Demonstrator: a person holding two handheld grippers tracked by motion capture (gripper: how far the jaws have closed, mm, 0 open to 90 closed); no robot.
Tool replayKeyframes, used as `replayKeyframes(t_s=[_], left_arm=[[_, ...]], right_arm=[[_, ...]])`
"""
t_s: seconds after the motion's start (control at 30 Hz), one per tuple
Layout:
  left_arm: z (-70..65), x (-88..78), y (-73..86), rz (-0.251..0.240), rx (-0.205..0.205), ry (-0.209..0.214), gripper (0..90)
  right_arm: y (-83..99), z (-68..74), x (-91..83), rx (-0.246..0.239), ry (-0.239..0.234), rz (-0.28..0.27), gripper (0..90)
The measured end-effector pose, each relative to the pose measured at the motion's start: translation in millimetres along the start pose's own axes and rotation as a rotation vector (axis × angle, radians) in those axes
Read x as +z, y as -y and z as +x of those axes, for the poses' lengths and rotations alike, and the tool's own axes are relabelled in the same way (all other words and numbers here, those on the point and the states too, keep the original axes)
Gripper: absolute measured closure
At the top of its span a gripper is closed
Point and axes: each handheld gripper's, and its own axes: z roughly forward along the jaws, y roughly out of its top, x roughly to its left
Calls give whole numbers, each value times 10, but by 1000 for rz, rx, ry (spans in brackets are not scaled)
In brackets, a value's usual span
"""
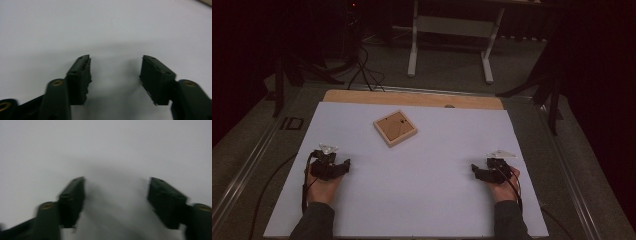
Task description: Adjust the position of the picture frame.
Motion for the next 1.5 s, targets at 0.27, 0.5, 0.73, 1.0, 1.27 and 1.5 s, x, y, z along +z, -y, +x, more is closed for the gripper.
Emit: replayKeyframes(t_s=[0.27,0.5,0.73,1.0,1.27,1.5], left_arm=[[-18,-132,-29,-78,16,30,480],[-36,-134,-34,-85,30,41,494],[-80,-157,-47,-93,16,92,504],[-197,-243,-84,-120,59,113,524],[-238,-308,-141,-131,95,145,573],[-281,-297,-237,-145,84,200,601]], right_arm=[[-65,108,-148,-18,7,-93,398],[-81,150,-156,-35,9,-96,405],[-83,158,-182,-49,24,-115,417],[-78,164,-190,-48,28,-122,417],[-75,157,-233,-46,37,-145,426],[-67,132,-266,-29,41,-164,427]])
